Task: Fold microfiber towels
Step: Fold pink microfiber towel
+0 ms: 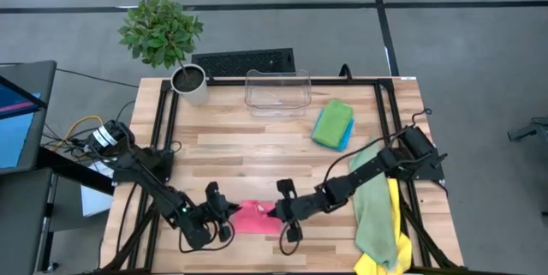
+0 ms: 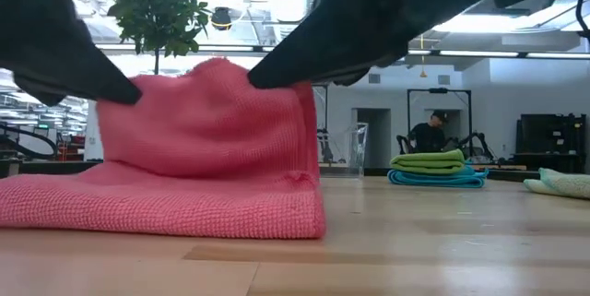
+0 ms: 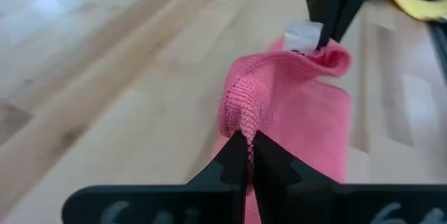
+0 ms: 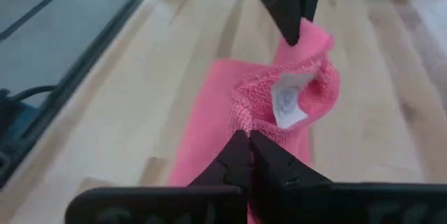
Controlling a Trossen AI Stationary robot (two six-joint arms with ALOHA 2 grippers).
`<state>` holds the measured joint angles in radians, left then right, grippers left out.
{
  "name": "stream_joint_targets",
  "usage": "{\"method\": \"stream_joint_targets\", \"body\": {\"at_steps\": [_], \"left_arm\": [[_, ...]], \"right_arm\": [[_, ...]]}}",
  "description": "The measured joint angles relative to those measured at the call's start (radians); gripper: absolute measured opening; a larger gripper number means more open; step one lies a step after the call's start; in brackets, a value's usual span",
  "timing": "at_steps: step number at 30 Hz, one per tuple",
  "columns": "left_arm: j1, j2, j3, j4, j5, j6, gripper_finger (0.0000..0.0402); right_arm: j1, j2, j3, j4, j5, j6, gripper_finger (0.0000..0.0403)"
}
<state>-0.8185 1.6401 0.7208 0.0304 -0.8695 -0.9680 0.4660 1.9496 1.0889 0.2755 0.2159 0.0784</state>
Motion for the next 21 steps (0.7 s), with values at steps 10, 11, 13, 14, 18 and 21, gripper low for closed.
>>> {"method": "stream_joint_targets", "body": {"at_steps": [10,11,13,14,18,21], "left_arm": [[-0.050,0.000,0.000,0.047,0.003,-0.002,0.0000],[-0.050,0.000,0.000,0.049,0.010,-0.001,0.0000],[-0.050,0.000,0.000,0.054,0.041,0.004,0.0000],[-0.050,0.000,0.000,0.057,0.056,0.006,0.0000],[-0.050,0.000,0.000,0.061,0.082,0.006,0.0000],[-0.049,0.000,0.000,0.069,0.098,0.022,0.0000]], "right_arm": [[0.040,0.002,0.000,0.002,-0.008,0.001,0.0040],[0.041,0.002,0.000,0.002,-0.008,0.001,0.0044],[0.045,0.002,0.000,0.002,-0.008,0.001,0.0049],[0.045,0.002,0.000,0.002,-0.009,0.001,0.0050],[0.044,0.002,0.000,0.002,-0.077,0.002,0.0051],[0.045,0.002,0.000,0.002,-0.110,0.002,0.0052]]}}
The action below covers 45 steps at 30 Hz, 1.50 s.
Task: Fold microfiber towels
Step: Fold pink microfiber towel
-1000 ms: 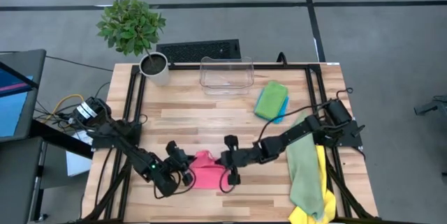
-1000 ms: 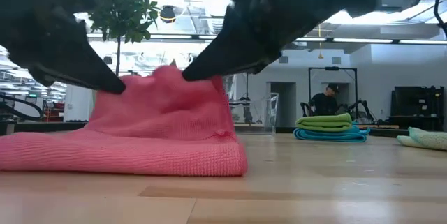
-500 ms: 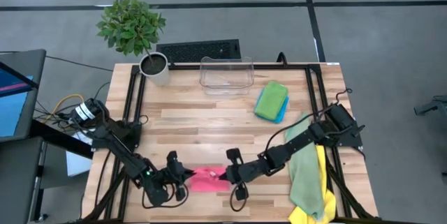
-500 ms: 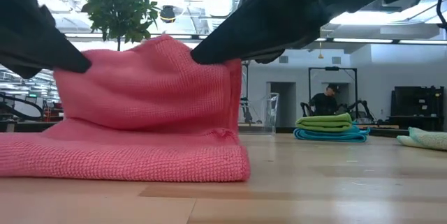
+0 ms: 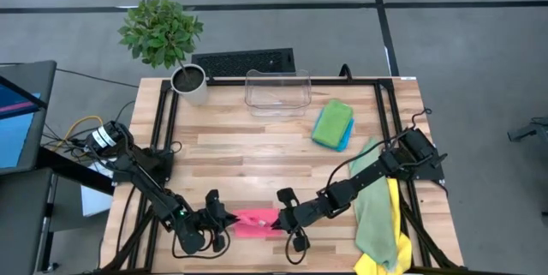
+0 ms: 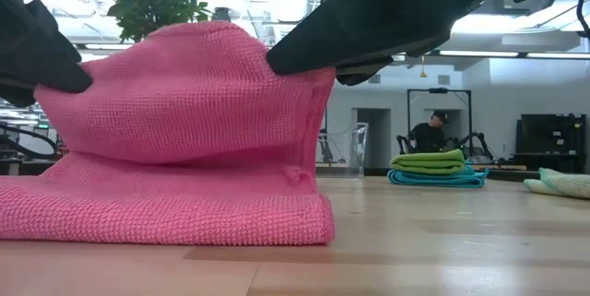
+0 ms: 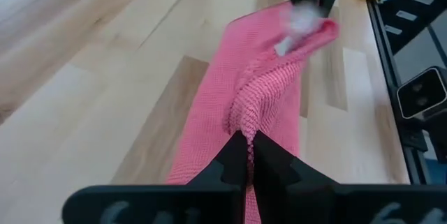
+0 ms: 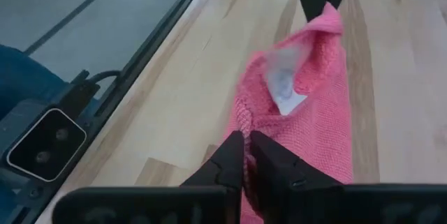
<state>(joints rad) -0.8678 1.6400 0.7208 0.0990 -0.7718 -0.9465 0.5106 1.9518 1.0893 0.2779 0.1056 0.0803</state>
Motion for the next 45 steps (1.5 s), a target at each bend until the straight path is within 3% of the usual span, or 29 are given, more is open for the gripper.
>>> {"method": "stream_joint_targets", "body": {"at_steps": [7,18,23,27,32,39,45], "left_arm": [[-0.001,0.000,0.000,0.050,0.057,0.074,0.0000],[0.000,0.000,0.000,0.049,0.081,0.089,0.0000],[0.000,0.000,0.000,0.050,0.086,0.096,0.0000],[0.000,0.000,0.000,0.050,0.107,0.096,0.0000],[0.000,0.000,0.000,0.050,0.112,0.096,0.0000],[-0.001,0.000,0.000,0.049,0.112,0.100,0.0000],[0.000,0.000,0.000,0.050,0.109,0.094,0.0001]], "right_arm": [[0.000,0.000,-0.012,-0.003,-0.032,-0.002,0.0061],[0.006,-0.006,-0.029,0.007,-0.024,-0.025,0.0175],[-0.017,-0.010,-0.029,0.102,0.020,-0.055,0.0190],[-0.065,0.001,-0.029,0.147,0.035,-0.052,0.0177],[-0.108,0.043,-0.028,0.196,-0.010,-0.021,0.0125],[-0.065,0.202,0.019,0.278,-0.058,-0.015,0.0071],[-0.056,0.212,0.029,0.255,-0.055,-0.002,0.0051]]}}
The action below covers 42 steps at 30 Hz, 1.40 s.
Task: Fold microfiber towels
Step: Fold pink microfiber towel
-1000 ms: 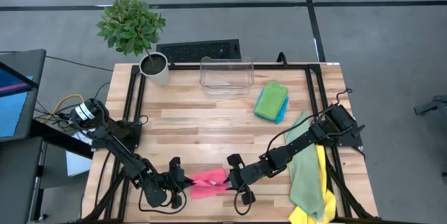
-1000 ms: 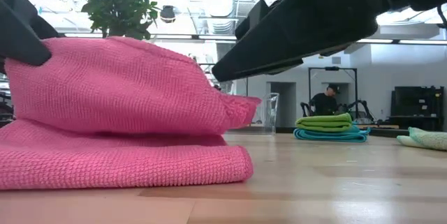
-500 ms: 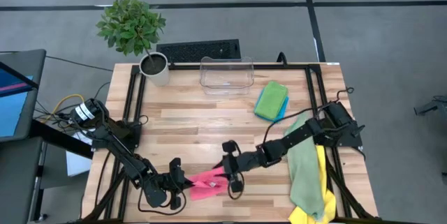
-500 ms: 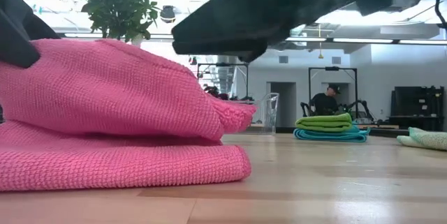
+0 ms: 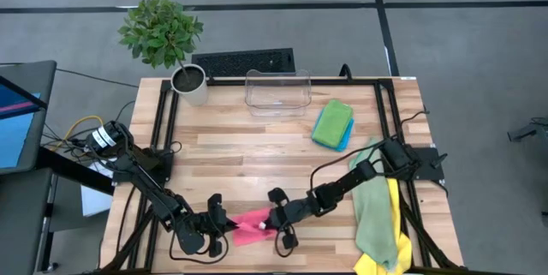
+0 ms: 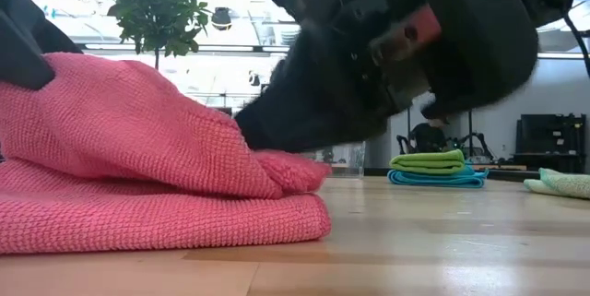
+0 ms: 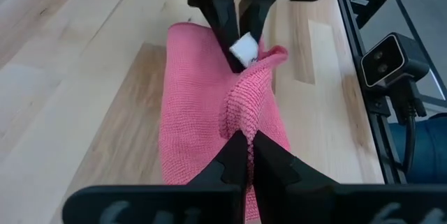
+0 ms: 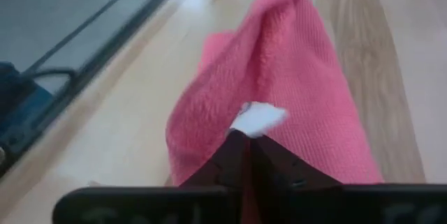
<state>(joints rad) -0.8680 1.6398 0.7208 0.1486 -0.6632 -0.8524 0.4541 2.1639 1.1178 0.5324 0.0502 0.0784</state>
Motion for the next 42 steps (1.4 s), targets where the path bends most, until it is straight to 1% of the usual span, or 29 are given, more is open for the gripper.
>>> {"method": "stream_joint_targets", "body": {"at_steps": [3,5,8,11,13,15,16,18,20,22,23,25,27,28,31,36,40,42], "left_arm": [[0.002,0.000,0.000,0.000,0.003,0.006,0.0013],[0.003,0.000,0.000,0.000,0.034,0.006,0.0032],[0.005,0.000,0.001,0.000,0.080,-0.001,0.0073],[0.005,0.000,0.016,-0.003,0.113,-0.002,0.0124],[0.006,0.000,0.040,-0.001,0.163,0.004,0.0156],[0.007,0.000,0.068,0.001,0.243,0.019,0.0181],[0.006,0.000,0.080,0.002,0.280,0.019,0.0190],[0.004,0.000,0.098,0.001,0.304,0.018,0.0201],[0.005,0.000,0.107,0.003,0.287,0.030,0.0204],[0.005,0.000,0.107,-0.029,0.232,0.053,0.0202],[0.005,0.000,0.107,-0.065,0.194,0.063,0.0198],[0.005,0.000,0.106,-0.147,0.088,0.069,0.0190],[0.005,0.000,0.098,-0.185,-0.015,0.071,0.0180],[0.012,0.000,0.090,-0.192,-0.031,0.071,0.0175],[0.045,0.000,0.061,-0.193,-0.005,0.068,0.0156],[0.069,0.000,0.034,-0.104,0.009,0.100,0.0123],[0.069,0.000,0.033,-0.008,0.134,0.134,0.0103],[0.063,0.000,0.033,0.046,0.174,0.135,0.0094]], "right_arm": [[0.000,0.000,-0.001,-0.005,0.000,0.000,0.0047],[0.000,-0.001,-0.001,-0.005,0.000,0.000,0.0046],[0.000,0.000,-0.001,-0.016,0.000,0.000,0.0044],[0.000,0.000,-0.001,-0.037,0.000,0.001,0.0043],[-0.002,0.000,-0.001,-0.043,0.000,0.001,0.0043],[-0.004,0.000,-0.001,-0.049,0.000,0.001,0.0043],[-0.004,0.000,-0.001,-0.054,0.000,0.001,0.0043],[-0.004,0.000,-0.001,-0.054,-0.001,0.000,0.0043],[-0.002,-0.003,-0.001,-0.056,0.000,-0.010,0.0043],[0.005,-0.012,-0.001,-0.057,0.000,-0.028,0.0043],[0.009,-0.019,-0.001,-0.057,-0.001,-0.039,0.0043],[0.018,-0.034,-0.001,-0.057,-0.001,-0.057,0.0043],[0.022,-0.040,-0.001,-0.059,-0.002,-0.057,0.0043],[0.024,-0.040,-0.001,-0.062,-0.003,-0.057,0.0043],[0.024,-0.041,-0.001,-0.059,-0.003,-0.054,0.0043],[0.025,-0.078,-0.002,-0.056,0.000,-0.068,0.0043],[0.015,-0.114,-0.001,-0.071,0.004,-0.087,0.0043],[-0.002,-0.113,-0.001,-0.084,0.006,-0.085,0.0043]]}}
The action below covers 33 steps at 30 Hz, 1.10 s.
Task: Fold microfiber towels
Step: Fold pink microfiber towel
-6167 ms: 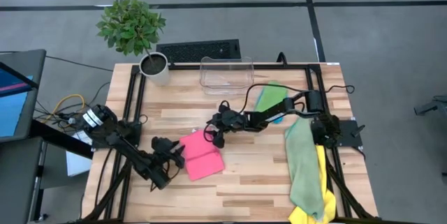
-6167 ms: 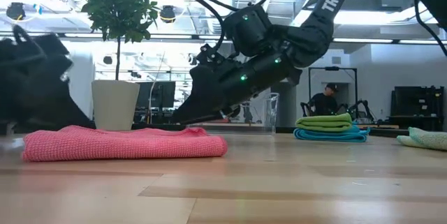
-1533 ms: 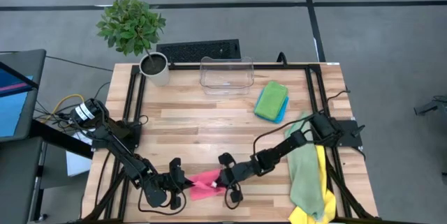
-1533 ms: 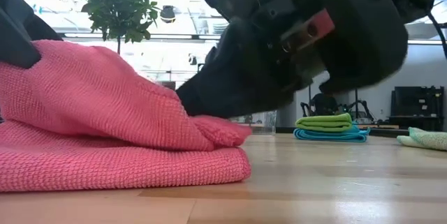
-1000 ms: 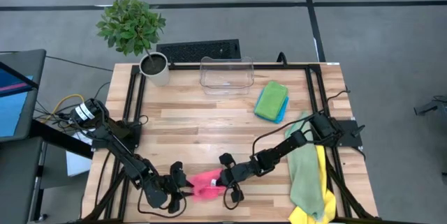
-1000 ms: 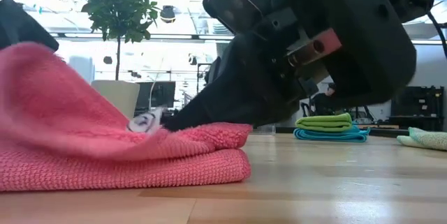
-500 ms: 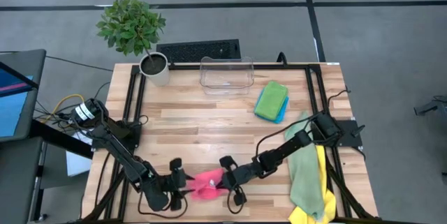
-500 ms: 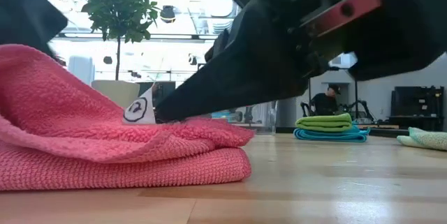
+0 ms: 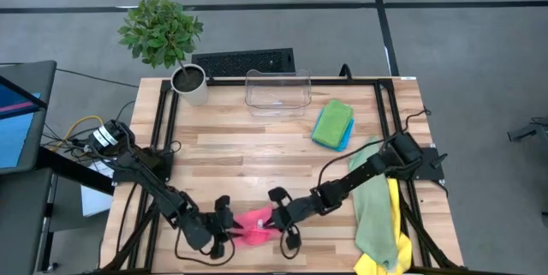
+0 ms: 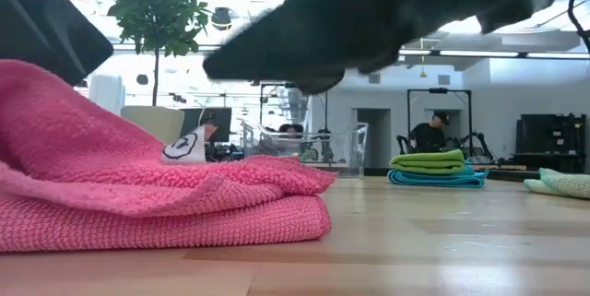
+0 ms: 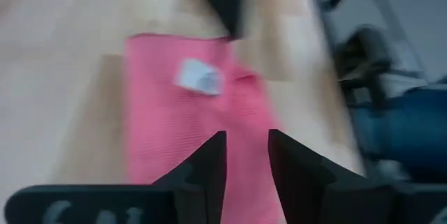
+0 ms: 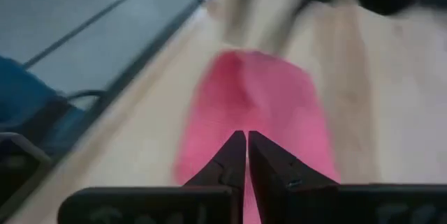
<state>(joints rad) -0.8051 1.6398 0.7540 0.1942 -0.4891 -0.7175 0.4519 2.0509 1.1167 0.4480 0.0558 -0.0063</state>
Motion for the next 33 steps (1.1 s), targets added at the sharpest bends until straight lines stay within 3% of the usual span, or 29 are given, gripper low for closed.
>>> {"method": "stream_joint_targets", "body": {"at_steps": [10,23,33], "left_arm": [[-0.027,0.000,0.000,0.030,0.003,-0.021,0.0078],[-0.019,0.041,0.000,0.067,0.023,-0.029,0.0077],[-0.010,0.064,0.001,0.117,0.034,-0.009,0.0077]], "right_arm": [[-0.047,0.056,-0.003,0.053,-0.004,0.055,0.0043],[-0.027,0.120,0.015,0.120,-0.006,0.027,0.0043],[0.042,0.113,0.060,0.072,-0.084,-0.001,0.0043]]}}
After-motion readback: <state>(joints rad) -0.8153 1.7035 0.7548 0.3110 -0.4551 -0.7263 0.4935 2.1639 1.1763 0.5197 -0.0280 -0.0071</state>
